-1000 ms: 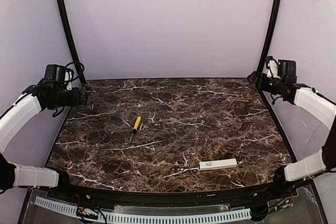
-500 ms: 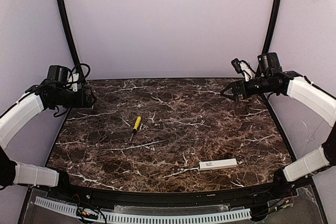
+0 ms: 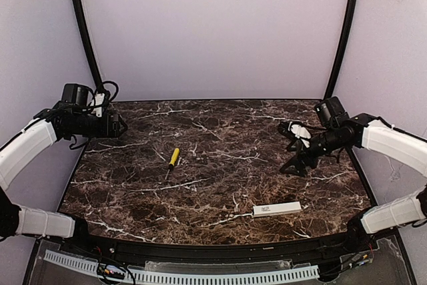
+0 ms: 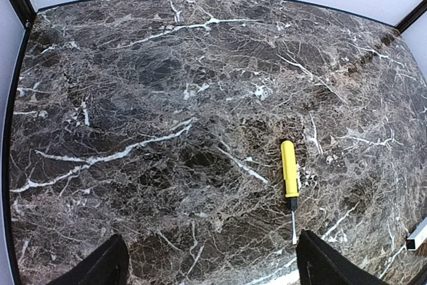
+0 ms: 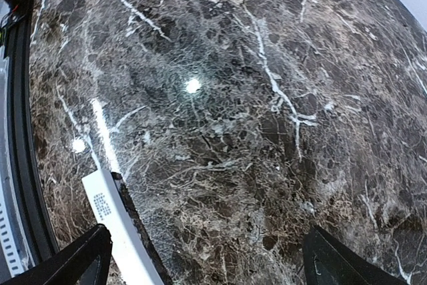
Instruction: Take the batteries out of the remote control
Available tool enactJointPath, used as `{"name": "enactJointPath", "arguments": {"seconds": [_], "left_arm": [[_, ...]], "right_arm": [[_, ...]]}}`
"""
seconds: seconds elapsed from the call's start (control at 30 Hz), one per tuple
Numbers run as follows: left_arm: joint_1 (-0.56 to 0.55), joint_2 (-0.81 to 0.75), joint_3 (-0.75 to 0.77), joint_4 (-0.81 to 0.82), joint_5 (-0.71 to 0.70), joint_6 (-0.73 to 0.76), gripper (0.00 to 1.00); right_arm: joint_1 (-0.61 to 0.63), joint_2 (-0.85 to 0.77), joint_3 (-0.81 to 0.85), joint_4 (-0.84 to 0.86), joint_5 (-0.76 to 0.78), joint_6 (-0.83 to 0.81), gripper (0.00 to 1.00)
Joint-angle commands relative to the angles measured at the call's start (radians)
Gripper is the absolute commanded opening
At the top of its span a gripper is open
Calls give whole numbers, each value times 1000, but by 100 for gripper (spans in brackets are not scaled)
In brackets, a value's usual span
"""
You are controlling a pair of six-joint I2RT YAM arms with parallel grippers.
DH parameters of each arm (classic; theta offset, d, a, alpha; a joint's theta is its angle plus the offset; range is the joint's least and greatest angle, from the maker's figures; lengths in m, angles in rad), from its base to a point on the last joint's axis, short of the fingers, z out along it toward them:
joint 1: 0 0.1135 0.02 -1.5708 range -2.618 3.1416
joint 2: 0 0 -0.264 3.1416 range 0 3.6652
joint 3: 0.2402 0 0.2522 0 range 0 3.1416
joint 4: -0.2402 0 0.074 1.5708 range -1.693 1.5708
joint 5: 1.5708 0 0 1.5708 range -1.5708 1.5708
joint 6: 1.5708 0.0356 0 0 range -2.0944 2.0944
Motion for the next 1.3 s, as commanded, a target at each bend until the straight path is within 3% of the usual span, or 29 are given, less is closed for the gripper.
{"name": "enactJointPath", "arguments": {"seconds": [0.0,0.5,0.87,1.1,1.27], "left_arm": [[-10,-20,-17,9,20,13,87],[-36,-36,-25,6,-10,19,85],[-51,-33,-25,4,-28,28,84],[-53,-30,-25,3,-33,29,83],[-55,-28,-26,3,-37,31,83]], "right_arm": [[60,-9,-37,-14,-11,-110,98],[342,88,-132,-14,40,-121,99],[426,196,-189,65,175,-120,98],[444,189,-244,132,233,-120,92],[456,178,-280,180,308,-131,80]]}}
